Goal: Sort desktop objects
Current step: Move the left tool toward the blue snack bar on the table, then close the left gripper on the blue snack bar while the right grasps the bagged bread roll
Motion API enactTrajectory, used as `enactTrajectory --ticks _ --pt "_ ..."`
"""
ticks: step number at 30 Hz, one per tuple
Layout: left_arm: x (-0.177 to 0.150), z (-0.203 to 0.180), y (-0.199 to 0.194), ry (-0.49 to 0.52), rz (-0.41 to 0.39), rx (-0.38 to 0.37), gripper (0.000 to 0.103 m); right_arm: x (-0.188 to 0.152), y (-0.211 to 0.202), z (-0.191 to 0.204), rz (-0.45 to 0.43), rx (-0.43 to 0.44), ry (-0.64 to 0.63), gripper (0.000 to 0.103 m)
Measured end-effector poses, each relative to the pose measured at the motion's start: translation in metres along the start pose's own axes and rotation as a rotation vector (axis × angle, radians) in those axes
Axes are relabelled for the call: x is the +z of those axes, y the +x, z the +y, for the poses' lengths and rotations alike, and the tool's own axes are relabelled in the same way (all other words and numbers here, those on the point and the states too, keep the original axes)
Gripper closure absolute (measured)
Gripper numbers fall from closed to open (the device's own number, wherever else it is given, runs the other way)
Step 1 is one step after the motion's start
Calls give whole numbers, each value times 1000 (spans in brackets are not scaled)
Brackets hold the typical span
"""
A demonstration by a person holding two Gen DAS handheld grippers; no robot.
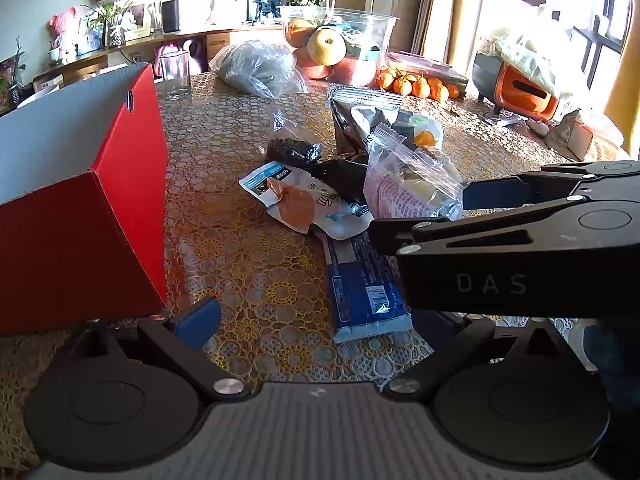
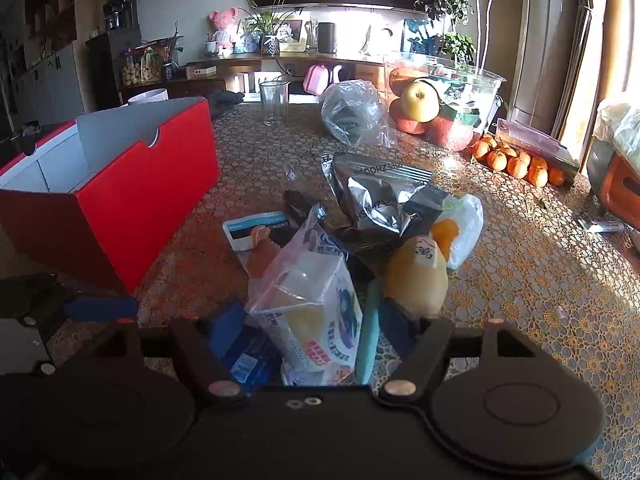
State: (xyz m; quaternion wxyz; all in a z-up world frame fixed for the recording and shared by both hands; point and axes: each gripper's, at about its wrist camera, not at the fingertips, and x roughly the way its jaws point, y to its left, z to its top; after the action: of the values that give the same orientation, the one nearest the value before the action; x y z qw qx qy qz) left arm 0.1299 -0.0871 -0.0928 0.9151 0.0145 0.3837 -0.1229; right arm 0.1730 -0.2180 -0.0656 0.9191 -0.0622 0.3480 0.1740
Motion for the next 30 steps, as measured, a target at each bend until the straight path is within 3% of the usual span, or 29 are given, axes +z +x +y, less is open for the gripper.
enactTrajectory --ticks 5,13,30 --pt "1 0 4 -3 -2 -6 5 1 2 -6 10 -2 15 40" --pt "-1 0 7 8 8 1 20 2 -2 -16 1 -4 54 42" --pt "3 -17 19 55 10 4 20 1 -4 -21 4 9 87 36"
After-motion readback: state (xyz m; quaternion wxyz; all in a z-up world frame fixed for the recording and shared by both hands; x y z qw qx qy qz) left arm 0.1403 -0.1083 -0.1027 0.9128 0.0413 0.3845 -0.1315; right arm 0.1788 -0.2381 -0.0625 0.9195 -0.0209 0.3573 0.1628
